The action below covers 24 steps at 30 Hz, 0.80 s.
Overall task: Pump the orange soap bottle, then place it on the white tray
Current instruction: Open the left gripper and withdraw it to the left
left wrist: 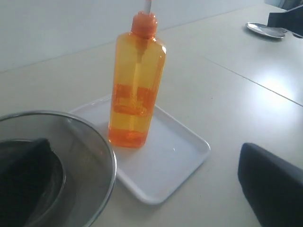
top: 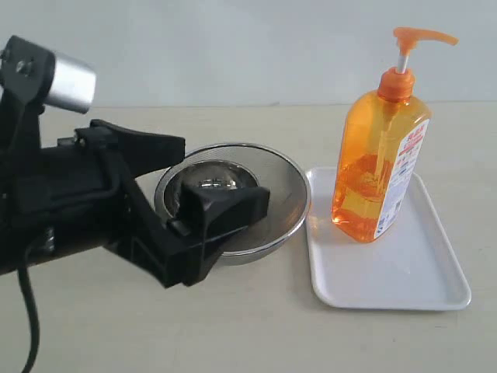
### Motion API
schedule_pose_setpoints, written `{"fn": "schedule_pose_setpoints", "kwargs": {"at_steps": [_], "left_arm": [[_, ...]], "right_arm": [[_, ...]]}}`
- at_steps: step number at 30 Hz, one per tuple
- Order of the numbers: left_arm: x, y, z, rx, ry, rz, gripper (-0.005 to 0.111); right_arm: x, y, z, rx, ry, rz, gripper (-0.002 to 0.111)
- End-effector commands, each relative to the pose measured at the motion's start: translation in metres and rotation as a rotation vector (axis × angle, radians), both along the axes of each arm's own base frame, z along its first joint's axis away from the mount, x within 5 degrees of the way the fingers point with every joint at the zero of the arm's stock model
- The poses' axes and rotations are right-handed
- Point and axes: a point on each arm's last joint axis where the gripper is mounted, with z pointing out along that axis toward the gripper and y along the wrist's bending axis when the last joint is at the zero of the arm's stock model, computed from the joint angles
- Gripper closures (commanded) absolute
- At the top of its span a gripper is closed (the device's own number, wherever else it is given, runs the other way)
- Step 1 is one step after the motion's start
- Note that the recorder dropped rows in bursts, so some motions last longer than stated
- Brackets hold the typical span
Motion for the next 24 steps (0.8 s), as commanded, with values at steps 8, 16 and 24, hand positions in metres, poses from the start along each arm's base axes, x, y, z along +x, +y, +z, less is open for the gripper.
{"fn": "schedule_pose_setpoints", "kwargs": {"at_steps": [8,16,24], "left_arm": [[-0.014,0.021,0.015,-0.070,-0.050,0.016,0.007],[-0.028,0.053,0.048,-0.186,-0.167,0.068,0.007],[-0.017,0.074,0.041,-0.146,-0.199,0.196,0.007]], "right_arm": [[-0.002,-0.001,0.003,-0.001,-0.012,-0.008,0.108],[-0.002,-0.001,0.003,-0.001,-0.012,-0.008,0.108],[-0.002,-0.001,0.003,-0.001,-0.012,-0.008,0.108]]}}
